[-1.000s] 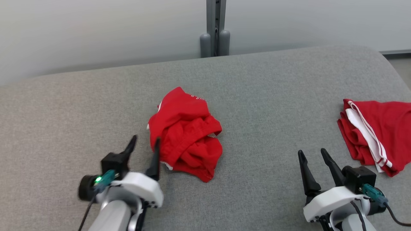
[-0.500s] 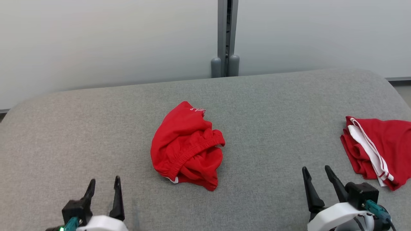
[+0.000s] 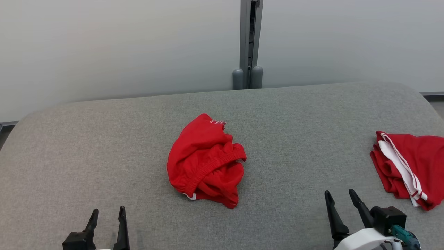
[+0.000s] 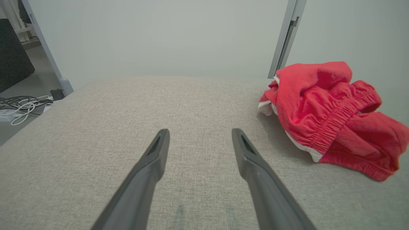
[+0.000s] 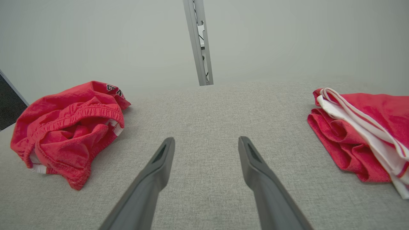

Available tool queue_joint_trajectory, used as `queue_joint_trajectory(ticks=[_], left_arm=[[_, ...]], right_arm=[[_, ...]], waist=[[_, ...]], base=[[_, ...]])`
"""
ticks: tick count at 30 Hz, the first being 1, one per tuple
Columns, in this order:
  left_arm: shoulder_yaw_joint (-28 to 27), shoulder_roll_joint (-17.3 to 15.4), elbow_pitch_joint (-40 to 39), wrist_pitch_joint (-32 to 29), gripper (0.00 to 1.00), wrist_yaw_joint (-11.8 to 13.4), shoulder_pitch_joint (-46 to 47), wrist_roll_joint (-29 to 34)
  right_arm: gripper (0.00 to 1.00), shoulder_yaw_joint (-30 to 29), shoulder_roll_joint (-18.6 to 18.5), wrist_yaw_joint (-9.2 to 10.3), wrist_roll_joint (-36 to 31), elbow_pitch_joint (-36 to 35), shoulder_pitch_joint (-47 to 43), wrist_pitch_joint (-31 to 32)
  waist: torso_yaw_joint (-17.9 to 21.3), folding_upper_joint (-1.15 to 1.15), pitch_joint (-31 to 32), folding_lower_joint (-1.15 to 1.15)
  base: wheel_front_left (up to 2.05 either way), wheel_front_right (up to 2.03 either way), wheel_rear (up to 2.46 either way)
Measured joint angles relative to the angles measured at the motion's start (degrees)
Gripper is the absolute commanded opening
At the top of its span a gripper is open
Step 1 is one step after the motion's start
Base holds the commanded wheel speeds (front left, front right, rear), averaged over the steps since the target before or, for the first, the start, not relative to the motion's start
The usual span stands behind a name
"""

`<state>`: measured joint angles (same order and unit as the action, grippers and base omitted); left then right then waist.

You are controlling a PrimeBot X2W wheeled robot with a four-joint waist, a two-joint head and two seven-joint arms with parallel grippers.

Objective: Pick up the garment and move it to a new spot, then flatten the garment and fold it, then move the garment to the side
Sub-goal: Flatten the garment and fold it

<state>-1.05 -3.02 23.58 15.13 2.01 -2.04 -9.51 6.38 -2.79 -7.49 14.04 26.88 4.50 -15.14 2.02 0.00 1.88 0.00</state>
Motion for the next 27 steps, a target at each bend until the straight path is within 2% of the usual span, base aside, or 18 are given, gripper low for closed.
queue_joint_trajectory(ticks=[6, 13, 18, 23, 27], left_arm=[[1.0, 0.16, 0.42, 0.0, 1.0, -0.46, 0.47, -0.34], [4.19, 0.21, 0.92, 0.0, 1.0, -0.34, 1.48, -1.93], [6.6, 0.2, 0.92, 0.0, 1.0, -0.04, 3.15, -3.03], [9.24, 0.24, 0.51, 0.0, 1.0, 0.24, 4.18, -4.42], [10.56, 0.23, -0.12, 0.0, 1.0, 0.6, 4.96, -5.83]], right_arm=[[1.0, 5.03, -0.03, 0.0, 0.77, 0.13, 0.8, 0.0], [1.0, 19.56, 0.03, 0.0, 5.47, -0.26, 5.0, 0.0], [1.0, 27.25, 0.12, 0.0, 6.91, 1.86, 9.16, 0.0], [1.0, 30.74, 0.09, 0.0, 7.35, 5.78, 13.33, 0.0], [1.0, 30.34, 0.13, 0.0, 7.23, 8.99, 16.44, 0.0]], waist=[[-1.08, 0.0, -1.16, 0.0], [-4.79, 0.0, -2.87, 0.0], [-8.76, 0.0, -4.59, 0.0], [-13.25, 0.0, -6.55, 0.0], [-16.65, 0.0, -8.42, 0.0]], base=[[0.0, 0.0, 0.0], [0.0, 0.0, 0.0], [0.0, 0.0, 0.0], [0.0, 0.0, 0.0], [0.0, 0.0, 0.0]])
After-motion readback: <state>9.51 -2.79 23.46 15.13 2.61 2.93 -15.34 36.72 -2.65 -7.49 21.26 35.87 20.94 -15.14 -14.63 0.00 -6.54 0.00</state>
